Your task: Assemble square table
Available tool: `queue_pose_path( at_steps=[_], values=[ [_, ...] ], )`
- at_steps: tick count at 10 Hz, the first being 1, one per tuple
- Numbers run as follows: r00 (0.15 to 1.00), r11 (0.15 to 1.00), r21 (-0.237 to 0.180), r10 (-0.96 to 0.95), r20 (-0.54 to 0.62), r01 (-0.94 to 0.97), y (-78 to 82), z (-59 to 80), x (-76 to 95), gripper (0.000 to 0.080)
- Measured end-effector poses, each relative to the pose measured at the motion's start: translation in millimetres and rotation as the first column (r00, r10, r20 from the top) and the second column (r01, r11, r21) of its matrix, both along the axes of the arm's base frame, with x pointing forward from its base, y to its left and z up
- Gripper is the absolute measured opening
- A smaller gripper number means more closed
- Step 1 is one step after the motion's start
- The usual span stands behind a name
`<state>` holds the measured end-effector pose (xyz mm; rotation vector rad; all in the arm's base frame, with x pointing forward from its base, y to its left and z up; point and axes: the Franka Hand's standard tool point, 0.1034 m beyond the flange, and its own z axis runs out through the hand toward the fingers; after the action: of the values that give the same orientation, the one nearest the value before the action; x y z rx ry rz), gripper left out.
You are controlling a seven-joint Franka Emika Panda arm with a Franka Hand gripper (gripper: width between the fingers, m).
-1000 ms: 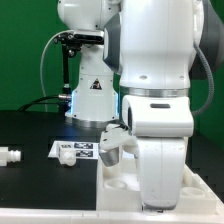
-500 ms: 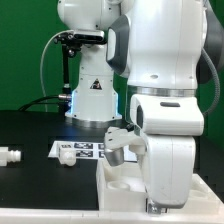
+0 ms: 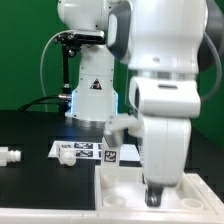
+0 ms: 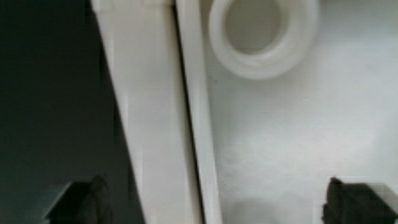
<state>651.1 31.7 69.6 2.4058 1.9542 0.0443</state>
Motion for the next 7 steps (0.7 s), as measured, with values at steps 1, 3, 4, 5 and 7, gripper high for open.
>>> queue_pose_path(
  at_steps=[1,3,4,5,7],
  values=[
    [0.995,0.995,-0.006,-0.104,-0.003,0.104,-5.6,11.4,-2.0,0.0638],
    [0.973,0.972,-0.019,-0.233,0.01,0.233,4.4,15.2,-2.7,0.0646],
    [0.967,0.967,-0.018,-0.254,0.01,0.254,2.7,14.6,-2.8,0.0646],
    [0.968,0.968,-0.019,-0.25,0.01,0.25,2.0,14.6,-2.7,0.0648],
    [0.972,0.972,-0.033,-0.234,-0.005,0.233,-10.1,29.0,-7.1,0.0648]
  ],
)
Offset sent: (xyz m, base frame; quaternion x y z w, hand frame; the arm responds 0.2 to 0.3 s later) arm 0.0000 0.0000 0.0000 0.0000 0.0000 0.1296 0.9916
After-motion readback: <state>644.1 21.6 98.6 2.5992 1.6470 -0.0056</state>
